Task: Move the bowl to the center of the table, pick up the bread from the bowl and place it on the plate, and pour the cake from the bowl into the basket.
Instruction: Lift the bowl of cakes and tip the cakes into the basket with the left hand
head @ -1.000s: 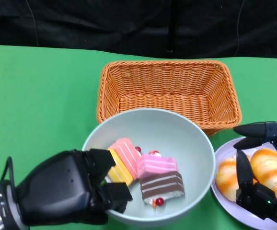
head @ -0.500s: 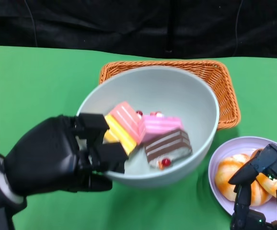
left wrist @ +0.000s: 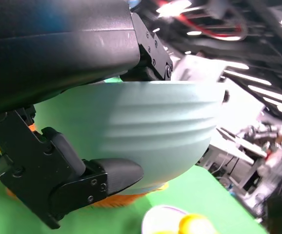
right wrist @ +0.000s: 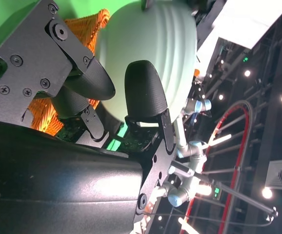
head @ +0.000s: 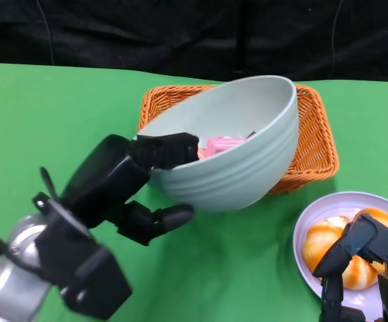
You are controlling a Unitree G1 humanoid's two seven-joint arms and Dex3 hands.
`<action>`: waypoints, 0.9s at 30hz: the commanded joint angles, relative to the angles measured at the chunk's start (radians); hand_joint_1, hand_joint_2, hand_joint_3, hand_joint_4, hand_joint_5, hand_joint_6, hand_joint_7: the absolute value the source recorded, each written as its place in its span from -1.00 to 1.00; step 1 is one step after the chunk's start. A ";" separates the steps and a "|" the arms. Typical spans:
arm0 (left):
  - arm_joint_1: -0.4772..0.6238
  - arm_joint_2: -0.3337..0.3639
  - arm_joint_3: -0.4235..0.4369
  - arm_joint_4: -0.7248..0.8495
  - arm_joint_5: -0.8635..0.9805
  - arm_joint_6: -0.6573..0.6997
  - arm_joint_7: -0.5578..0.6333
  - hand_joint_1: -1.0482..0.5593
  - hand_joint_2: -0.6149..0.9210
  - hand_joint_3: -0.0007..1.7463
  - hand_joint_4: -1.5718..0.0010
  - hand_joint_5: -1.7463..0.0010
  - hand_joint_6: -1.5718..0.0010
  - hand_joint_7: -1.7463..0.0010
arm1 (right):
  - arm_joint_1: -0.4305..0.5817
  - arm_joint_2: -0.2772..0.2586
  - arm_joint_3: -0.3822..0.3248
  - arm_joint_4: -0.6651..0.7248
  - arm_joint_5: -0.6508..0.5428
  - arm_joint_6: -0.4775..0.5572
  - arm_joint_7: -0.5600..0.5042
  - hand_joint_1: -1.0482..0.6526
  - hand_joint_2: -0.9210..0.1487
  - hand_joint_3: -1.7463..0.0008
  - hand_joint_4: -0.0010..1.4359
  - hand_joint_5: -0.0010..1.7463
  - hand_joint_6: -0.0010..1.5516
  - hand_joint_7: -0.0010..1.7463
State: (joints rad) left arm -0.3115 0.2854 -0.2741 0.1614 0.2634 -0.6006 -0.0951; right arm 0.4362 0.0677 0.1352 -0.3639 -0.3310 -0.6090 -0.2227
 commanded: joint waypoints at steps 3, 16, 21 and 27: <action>-0.057 -0.100 0.026 0.057 -0.090 0.073 -0.030 0.14 0.10 0.95 -0.26 -1.00 -0.02 -1.00 | 0.021 -0.020 0.015 -0.011 -0.001 -0.026 0.020 0.22 0.44 -1.00 0.38 1.00 0.07 0.82; -0.138 -0.375 0.118 0.193 -0.209 0.293 0.040 0.03 0.12 0.90 -0.31 -1.00 -0.08 -0.98 | 0.061 -0.017 0.031 -0.028 -0.024 -0.011 0.029 0.24 0.45 -1.00 0.40 1.00 0.11 0.80; -0.188 -0.474 0.196 0.235 -0.298 0.389 0.077 0.04 0.11 0.92 -0.32 -1.00 -0.09 -0.99 | 0.057 -0.015 0.034 -0.029 -0.030 -0.009 0.025 0.27 0.44 -1.00 0.43 1.00 0.11 0.80; -0.231 -0.546 0.277 0.253 -0.410 0.501 0.092 0.09 0.13 0.91 -0.33 -1.00 -0.10 -1.00 | 0.067 -0.020 0.034 -0.029 -0.031 -0.013 0.025 0.28 0.43 -1.00 0.43 1.00 0.11 0.80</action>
State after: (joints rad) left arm -0.5080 -0.2570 -0.0190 0.4149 -0.1210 -0.1102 -0.0177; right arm 0.4861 0.0601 0.1446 -0.3645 -0.3363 -0.5863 -0.2038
